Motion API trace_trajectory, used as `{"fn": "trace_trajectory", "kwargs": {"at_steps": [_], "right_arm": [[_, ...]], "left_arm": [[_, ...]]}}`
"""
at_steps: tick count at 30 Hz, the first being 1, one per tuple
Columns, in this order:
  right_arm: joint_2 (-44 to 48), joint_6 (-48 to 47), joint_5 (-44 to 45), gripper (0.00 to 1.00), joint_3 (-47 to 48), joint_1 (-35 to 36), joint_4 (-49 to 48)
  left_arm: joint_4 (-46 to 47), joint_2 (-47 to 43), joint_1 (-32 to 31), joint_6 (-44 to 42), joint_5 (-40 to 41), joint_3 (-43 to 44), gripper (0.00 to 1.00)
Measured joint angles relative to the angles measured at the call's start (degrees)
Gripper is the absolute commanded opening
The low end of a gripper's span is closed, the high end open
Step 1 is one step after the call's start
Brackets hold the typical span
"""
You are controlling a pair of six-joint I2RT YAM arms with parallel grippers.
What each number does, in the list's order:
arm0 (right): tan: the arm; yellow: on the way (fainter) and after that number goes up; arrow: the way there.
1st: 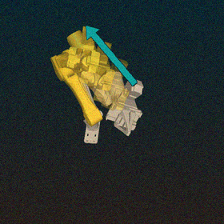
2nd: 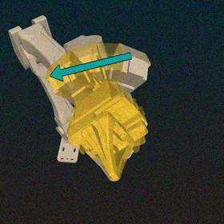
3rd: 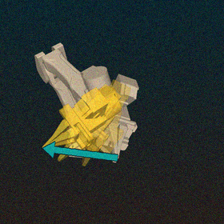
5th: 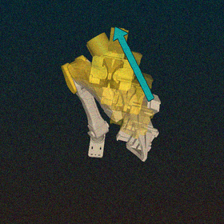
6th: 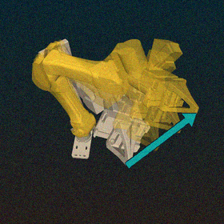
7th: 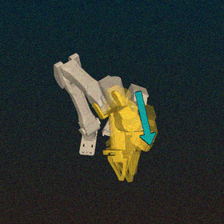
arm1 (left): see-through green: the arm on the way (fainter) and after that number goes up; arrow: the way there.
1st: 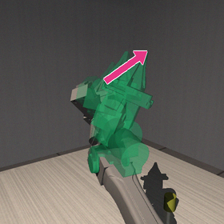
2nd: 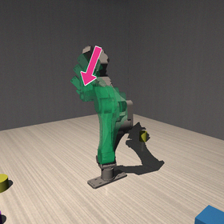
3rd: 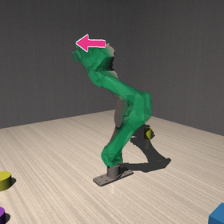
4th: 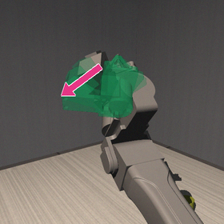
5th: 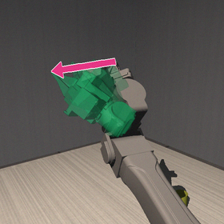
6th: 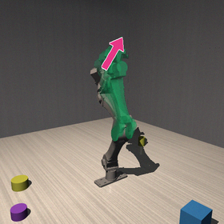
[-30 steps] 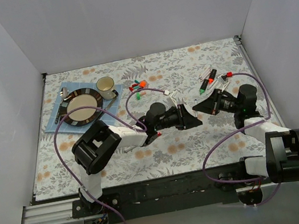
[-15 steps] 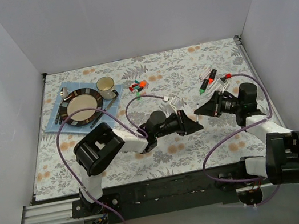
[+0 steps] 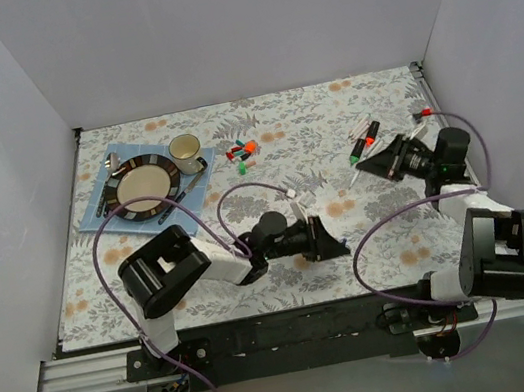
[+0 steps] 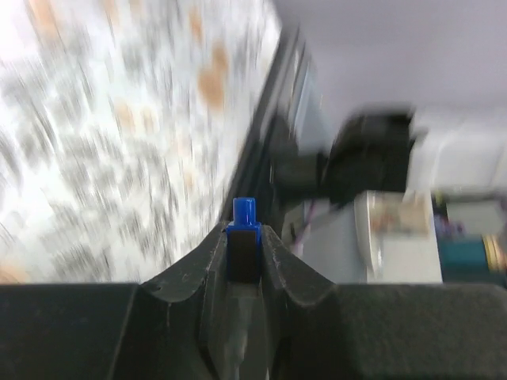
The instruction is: Open the pen caps
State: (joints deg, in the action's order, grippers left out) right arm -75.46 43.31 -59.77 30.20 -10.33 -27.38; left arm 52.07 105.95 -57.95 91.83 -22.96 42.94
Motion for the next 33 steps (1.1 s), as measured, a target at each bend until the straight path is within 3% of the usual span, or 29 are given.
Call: {"fn": "trace_trajectory", "kwargs": {"at_steps": [3,7,12,20,29,33], "right_arm": [[-1.14,0.11,7.26,0.01,4.96,-4.63,-5.66],[-1.11,0.20,11.52,0.01,7.19,-5.55,-10.62],[-2.12,-3.26,17.46,0.01,8.11,-5.40,-5.38],[-11.85,-8.98,27.93,0.01,9.84,-5.42,5.16],[-16.26,-10.58,33.09,0.01,10.43,-6.14,9.05],[-19.78,-10.60,33.70,0.14,12.37,-6.58,9.94]], "left_arm": [[-5.01,0.39,-3.65,-0.11,-6.49,-2.95,0.00],[-8.55,0.79,-5.29,-0.28,-11.41,-4.13,0.00],[-13.92,-1.79,-3.13,-2.80,-11.34,-4.13,0.00],[-29.73,-11.32,12.00,-10.56,-5.64,2.12,0.00],[-43.91,-7.65,23.32,-17.84,6.29,13.86,0.00],[-49.09,-2.12,26.08,-20.39,9.77,19.39,0.01]]}}
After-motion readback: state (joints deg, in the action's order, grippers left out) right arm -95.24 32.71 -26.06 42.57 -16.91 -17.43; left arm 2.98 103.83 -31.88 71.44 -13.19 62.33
